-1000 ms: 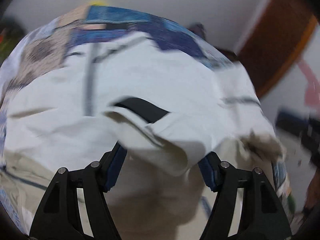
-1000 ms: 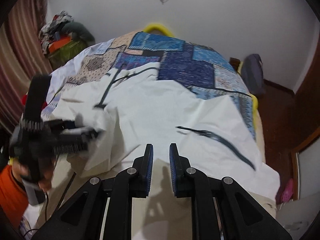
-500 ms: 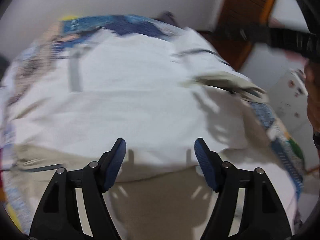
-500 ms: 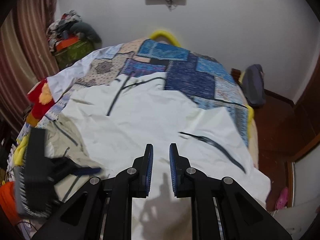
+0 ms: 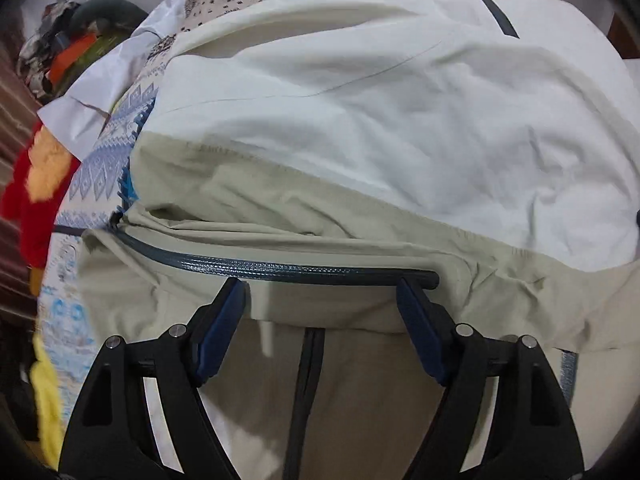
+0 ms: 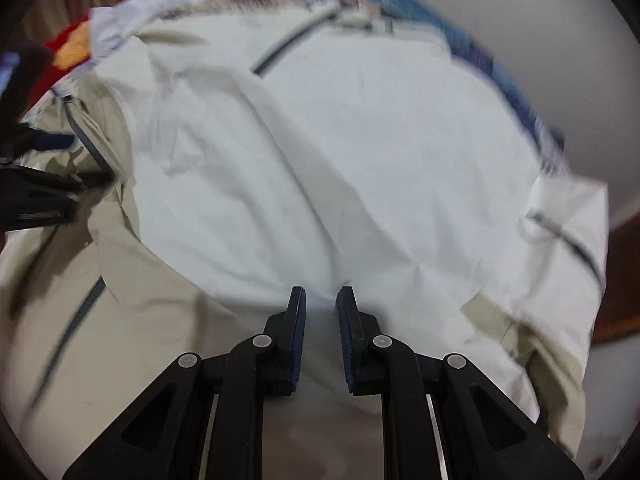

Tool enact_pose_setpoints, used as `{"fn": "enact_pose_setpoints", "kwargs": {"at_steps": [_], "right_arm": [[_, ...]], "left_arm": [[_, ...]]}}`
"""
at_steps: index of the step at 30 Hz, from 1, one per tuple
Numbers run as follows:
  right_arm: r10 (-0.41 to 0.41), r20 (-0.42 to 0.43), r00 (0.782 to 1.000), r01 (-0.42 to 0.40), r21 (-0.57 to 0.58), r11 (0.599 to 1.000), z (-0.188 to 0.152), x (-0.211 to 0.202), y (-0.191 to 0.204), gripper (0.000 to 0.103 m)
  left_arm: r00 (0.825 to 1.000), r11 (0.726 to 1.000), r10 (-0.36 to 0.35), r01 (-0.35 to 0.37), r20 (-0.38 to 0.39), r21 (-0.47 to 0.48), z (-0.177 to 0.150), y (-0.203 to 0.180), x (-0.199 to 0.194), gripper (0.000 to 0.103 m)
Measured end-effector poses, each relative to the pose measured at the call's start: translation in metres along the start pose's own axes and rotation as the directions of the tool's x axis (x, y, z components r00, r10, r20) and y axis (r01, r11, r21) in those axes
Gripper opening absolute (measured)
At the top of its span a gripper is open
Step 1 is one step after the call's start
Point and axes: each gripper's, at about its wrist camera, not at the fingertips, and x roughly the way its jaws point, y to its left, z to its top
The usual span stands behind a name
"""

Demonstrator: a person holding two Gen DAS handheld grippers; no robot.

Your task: Fold large clothes

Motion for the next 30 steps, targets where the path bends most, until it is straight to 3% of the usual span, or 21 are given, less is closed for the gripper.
{"fn": "enact_pose_setpoints", "kwargs": {"at_steps": [1,2,3,5,6,8,10,15,19,22,24,30], "right_arm": [[-0.055,0.001,0.998,0.055,-0.015,0.998,-0.002,0.0,0.0,0.012],[-0.107,0.003,0.994,0.107,-0.027,0.994,-0.003,0.0,-0.002,0.024],[-0.157,0.015,0.988,0.157,-0.035,0.987,-0.005,-0.001,-0.005,0.056],[-0.292,0.046,0.955,0.295,-0.054,0.954,-0.007,0.002,-0.012,0.103],[-0.29,0.061,0.955,0.293,-0.052,0.955,-0.01,0.003,-0.021,0.103],[-0.203,0.022,0.979,0.203,0.024,0.979,-0.012,0.001,-0.04,0.103],[-0.179,0.024,0.984,0.178,0.054,0.983,-0.015,-0.009,-0.048,0.103],[-0.089,0.168,0.982,0.062,0.16,0.985,-0.028,-0.074,-0.072,0.103],[-0.057,0.205,0.977,-0.006,0.293,0.956,-0.044,-0.11,-0.108,0.103],[0.005,0.169,0.986,-0.077,0.427,0.901,-0.067,-0.113,-0.151,0.103],[0.046,0.141,0.989,-0.114,0.524,0.844,-0.091,-0.113,-0.18,0.103],[0.149,0.096,0.984,-0.169,0.768,0.618,-0.183,-0.09,-0.248,0.103]], "left_arm": [[1.0,1.0,0.013,-0.013,0.014,-0.006,-0.002,0.001,0.001,0.085],[1.0,1.0,0.017,-0.017,0.018,-0.004,-0.004,0.002,0.001,0.087],[1.0,1.0,0.016,-0.015,0.021,-0.003,-0.004,0.004,0.002,0.088],[1.0,1.0,-0.003,0.004,0.017,-0.014,-0.006,0.011,0.005,0.092],[1.0,1.0,-0.008,0.009,0.012,-0.028,-0.007,0.015,0.006,0.096],[1.0,0.998,-0.02,0.02,-0.001,-0.056,-0.005,0.021,0.01,0.096],[1.0,0.999,-0.002,0.001,-0.011,-0.048,-0.007,0.021,0.009,0.096],[1.0,1.0,0.012,-0.012,-0.013,0.006,-0.015,0.006,-0.011,0.086],[0.997,0.999,-0.034,0.035,0.073,-0.003,-0.012,-0.006,-0.055,0.086],[0.988,0.998,-0.064,0.062,0.138,0.014,-0.002,-0.022,-0.088,0.086],[0.982,0.996,-0.094,0.09,0.167,0.027,0.006,-0.042,-0.107,0.086],[0.967,0.981,-0.185,0.171,0.177,0.089,0.018,-0.096,-0.126,0.087]]}}
